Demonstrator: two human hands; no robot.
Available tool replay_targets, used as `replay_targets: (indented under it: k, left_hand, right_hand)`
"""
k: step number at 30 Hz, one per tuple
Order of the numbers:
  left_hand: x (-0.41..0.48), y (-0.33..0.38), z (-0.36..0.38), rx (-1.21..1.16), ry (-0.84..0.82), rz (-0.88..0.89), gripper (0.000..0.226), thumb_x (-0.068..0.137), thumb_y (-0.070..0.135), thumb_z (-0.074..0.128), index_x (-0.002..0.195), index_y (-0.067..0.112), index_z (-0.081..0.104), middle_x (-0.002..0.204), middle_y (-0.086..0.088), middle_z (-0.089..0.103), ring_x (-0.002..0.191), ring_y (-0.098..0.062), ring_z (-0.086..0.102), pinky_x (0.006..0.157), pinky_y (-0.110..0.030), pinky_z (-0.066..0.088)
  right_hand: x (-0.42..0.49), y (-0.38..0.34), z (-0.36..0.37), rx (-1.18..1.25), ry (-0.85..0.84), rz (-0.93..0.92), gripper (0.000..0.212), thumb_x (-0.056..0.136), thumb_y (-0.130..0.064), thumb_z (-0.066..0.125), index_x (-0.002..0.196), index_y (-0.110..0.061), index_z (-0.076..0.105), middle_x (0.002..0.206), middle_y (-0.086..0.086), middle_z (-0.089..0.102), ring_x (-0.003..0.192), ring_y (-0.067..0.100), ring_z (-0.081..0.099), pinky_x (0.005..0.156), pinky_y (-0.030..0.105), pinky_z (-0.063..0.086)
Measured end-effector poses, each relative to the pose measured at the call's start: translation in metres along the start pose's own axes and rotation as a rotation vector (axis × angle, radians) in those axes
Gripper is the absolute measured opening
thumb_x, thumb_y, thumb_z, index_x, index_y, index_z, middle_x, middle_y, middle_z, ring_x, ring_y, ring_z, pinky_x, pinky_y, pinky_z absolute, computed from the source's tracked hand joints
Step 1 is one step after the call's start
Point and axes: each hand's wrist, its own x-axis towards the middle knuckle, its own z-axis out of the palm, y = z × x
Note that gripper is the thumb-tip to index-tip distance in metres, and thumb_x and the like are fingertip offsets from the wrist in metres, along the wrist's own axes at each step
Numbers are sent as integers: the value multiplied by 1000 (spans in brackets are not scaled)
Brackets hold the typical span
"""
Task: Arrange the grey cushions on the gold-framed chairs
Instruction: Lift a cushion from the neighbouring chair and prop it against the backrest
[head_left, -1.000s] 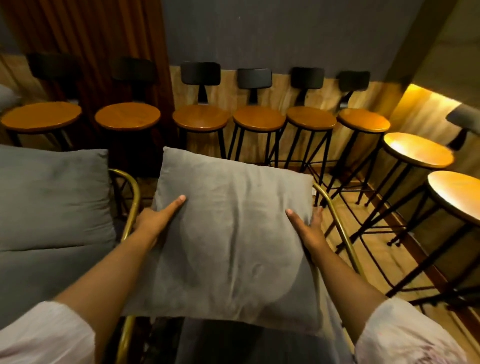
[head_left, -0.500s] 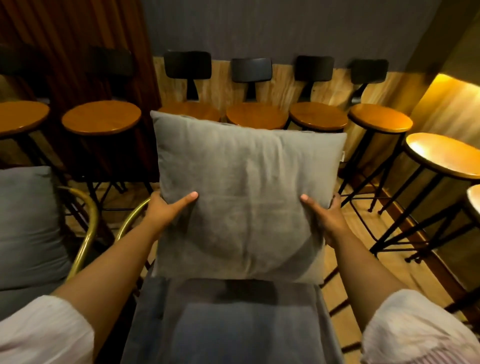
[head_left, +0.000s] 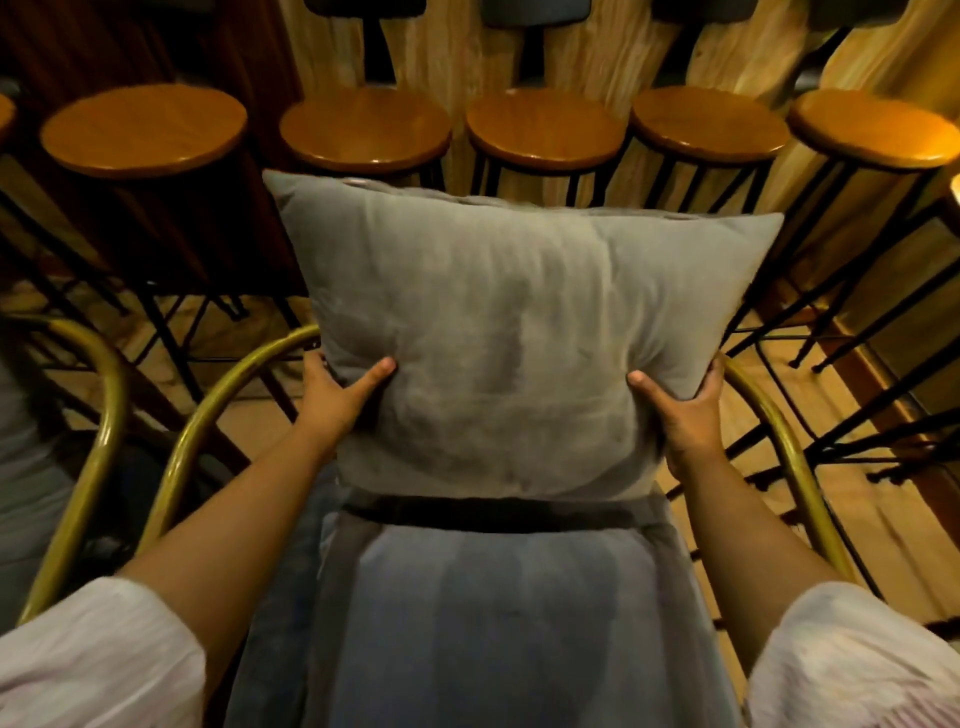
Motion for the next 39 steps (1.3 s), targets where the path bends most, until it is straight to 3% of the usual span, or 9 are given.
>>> replay_targets:
  k: [5,10,13,17,21,26,29,33,39]
  left_hand:
    - [-11,-30,3,66,-67,-2,85,81,24,71,146,12,17,151,-13,36,135,-31,41,103,-33,36]
    - [-10,-33,6,80,-71,-3,83,82,27,69,148,14,19,152,-11,35,137,-29,38,107,-36,35]
    - [-4,-45,6,104,-101,-17,83,82,24,70,147,13,20,152,-12,35,137,-30,38,109,-38,35]
    - [0,-60,6,131,-149,-54,87,81,28,70,149,13,17,154,-12,32,139,-31,36,113,-44,33]
    - [-4,-57,6,130,-128,-120,89,78,37,71,147,13,22,152,-13,36,137,-34,39,111,-49,36]
    - [-38,-42,8,103,-6,-54,75,83,34,68,144,9,31,148,-15,42,134,-35,42,109,-47,39]
    - [-63,-27,6,97,-62,14,75,86,28,65,148,10,26,153,-13,35,140,-33,35,113,-47,33]
    - [-112,15,-5,268,-246,145,70,90,23,61,148,10,25,153,-11,34,142,-30,32,115,-44,31]
    - [-201,54,-75,594,-341,257,53,94,38,49,142,16,42,144,-12,48,131,-31,47,106,-45,41]
  right_hand:
    - [-20,33,-9,-61,9,43,122,36,-61,86,140,-21,35,140,0,49,124,19,51,106,46,43]
    - [-19,39,-8,-113,50,33,101,56,-43,86,140,-16,36,138,2,50,122,17,50,107,42,41]
    - [-17,54,-7,-151,12,33,106,56,-49,83,142,-18,31,143,4,45,127,21,46,109,40,38]
    - [-12,75,-6,-151,-47,52,91,74,-19,77,146,-16,22,149,7,38,134,24,40,111,39,35]
    - [-14,73,-6,-154,-62,78,88,77,-20,75,147,-18,22,147,4,39,125,13,40,107,31,34]
    - [-35,50,-7,-160,-44,114,84,75,-37,75,145,-23,30,142,0,46,122,15,44,106,36,40]
    - [-54,34,-9,-165,-59,144,82,76,-51,68,145,-24,31,146,4,46,131,23,44,109,45,39]
    - [-88,-7,-7,-194,-91,169,62,94,-44,45,146,-13,32,152,11,37,140,27,34,115,40,28]
    - [-185,-93,7,-484,-342,-14,56,97,-38,41,144,-7,36,152,16,35,142,30,28,113,34,21]
